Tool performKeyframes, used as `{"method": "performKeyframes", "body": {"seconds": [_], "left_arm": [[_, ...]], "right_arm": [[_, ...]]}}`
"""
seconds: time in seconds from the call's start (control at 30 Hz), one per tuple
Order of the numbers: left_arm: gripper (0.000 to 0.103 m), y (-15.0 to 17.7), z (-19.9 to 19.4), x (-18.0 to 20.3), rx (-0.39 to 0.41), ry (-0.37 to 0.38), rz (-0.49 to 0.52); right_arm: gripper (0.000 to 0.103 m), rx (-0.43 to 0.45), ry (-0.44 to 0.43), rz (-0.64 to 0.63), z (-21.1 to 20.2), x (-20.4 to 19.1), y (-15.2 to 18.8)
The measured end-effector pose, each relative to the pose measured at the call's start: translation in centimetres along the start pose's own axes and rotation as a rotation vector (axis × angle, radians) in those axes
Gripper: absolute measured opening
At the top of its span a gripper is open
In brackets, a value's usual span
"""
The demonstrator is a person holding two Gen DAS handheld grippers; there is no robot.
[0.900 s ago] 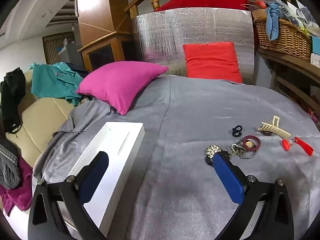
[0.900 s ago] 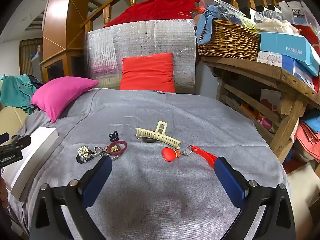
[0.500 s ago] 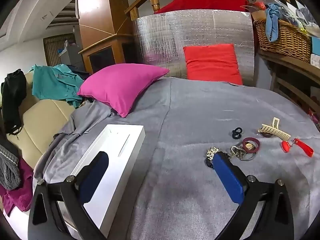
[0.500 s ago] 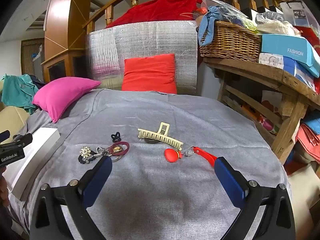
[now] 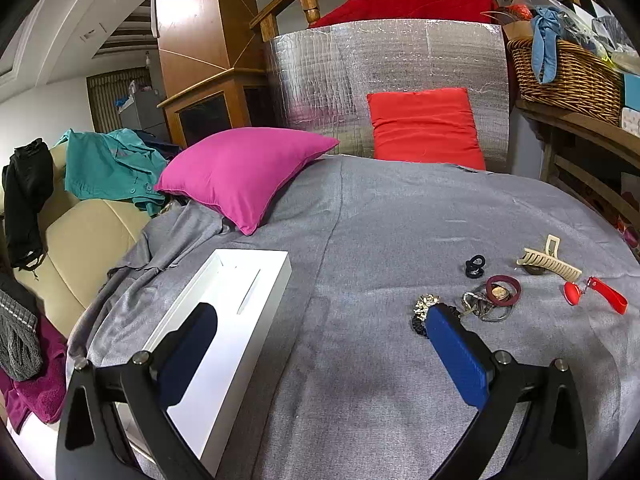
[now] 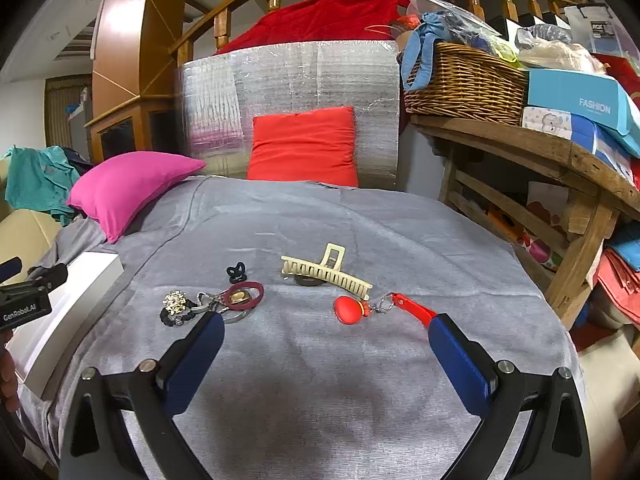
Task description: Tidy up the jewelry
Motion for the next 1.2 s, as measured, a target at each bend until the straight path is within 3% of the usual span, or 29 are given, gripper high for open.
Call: {"method": "performKeyframes", "body": {"seconds": [1.2], "left_arm": [[0.103, 0.0, 0.2, -0.5, -0.004, -0.002, 0.002]], "right_arm": [[0.103, -0.016, -0.038, 0.005, 0.5, -1.1, 0.1]]}}
Point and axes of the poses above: each gripper's, at about its wrist camera, not at the fingertips, and z roughly the way its jaws point, x to its right, y to its underside, the point moved 6 cm from there along z, roughly the way its jaws point, and after that the axes turned 8 degrees about z, right-handed, at the moved point
